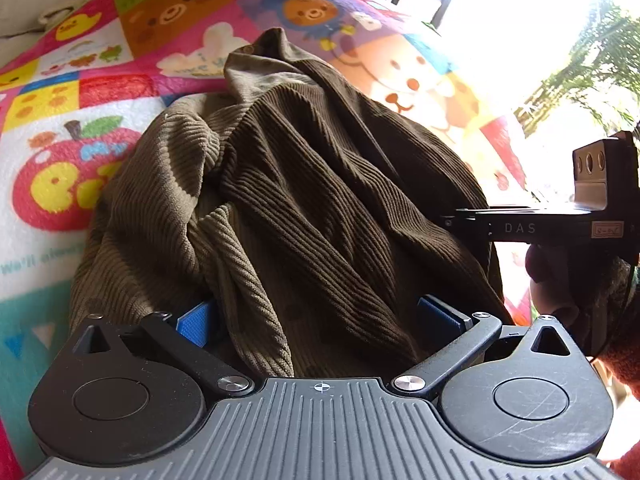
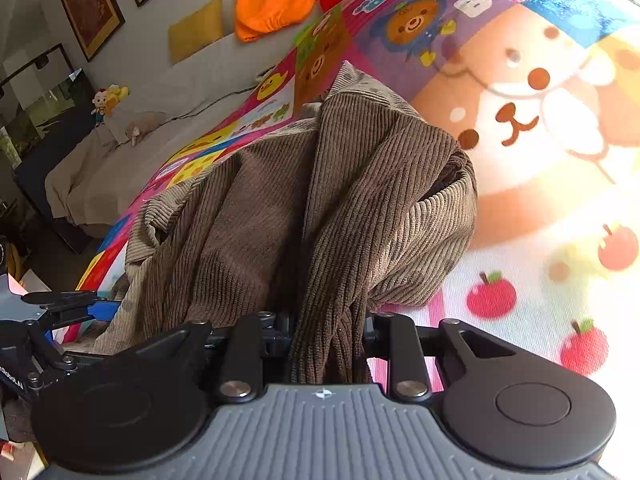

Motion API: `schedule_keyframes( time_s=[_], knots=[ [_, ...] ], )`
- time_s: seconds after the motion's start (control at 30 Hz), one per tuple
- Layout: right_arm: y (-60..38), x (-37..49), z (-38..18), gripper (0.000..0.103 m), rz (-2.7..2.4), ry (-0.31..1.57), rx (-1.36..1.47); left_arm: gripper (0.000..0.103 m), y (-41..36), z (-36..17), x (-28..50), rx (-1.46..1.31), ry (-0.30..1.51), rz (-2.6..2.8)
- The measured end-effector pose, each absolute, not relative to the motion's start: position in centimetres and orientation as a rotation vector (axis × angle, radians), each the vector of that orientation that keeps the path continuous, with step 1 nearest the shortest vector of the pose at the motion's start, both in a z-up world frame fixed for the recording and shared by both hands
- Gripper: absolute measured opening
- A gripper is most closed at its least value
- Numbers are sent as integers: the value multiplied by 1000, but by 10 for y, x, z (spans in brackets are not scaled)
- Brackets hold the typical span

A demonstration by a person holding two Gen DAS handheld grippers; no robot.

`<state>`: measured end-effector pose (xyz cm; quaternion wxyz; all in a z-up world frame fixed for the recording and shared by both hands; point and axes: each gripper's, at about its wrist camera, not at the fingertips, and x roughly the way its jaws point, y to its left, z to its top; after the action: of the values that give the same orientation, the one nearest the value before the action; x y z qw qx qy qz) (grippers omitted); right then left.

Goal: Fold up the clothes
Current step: 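Grasp the brown corduroy dress with both grippers and lift it up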

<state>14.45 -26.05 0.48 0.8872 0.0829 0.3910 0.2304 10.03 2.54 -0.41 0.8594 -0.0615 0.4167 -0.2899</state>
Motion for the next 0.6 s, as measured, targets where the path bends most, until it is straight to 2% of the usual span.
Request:
schedule_keyframes(
  time_s=[0.13,0.17,0.23,0.3,0.33,0.43,0.6],
  knots=[
    [-290,87,9,24,464,813,175,103,19,2,54,-111,882,-637],
    [-296,76,13,27,451,796,165,103,19,4,43,-110,881,-641],
    [-307,54,20,37,426,761,143,103,26,20,30,-142,848,-614],
    [-319,33,31,59,406,707,123,103,34,38,17,-197,803,-625],
    [-324,27,37,61,402,678,119,103,35,44,12,-233,794,-652],
    [-337,9,51,62,394,616,134,103,27,46,3,-367,835,-767],
    [-333,5,53,64,391,603,151,103,-21,7,19,-431,990,-816]
  ],
)
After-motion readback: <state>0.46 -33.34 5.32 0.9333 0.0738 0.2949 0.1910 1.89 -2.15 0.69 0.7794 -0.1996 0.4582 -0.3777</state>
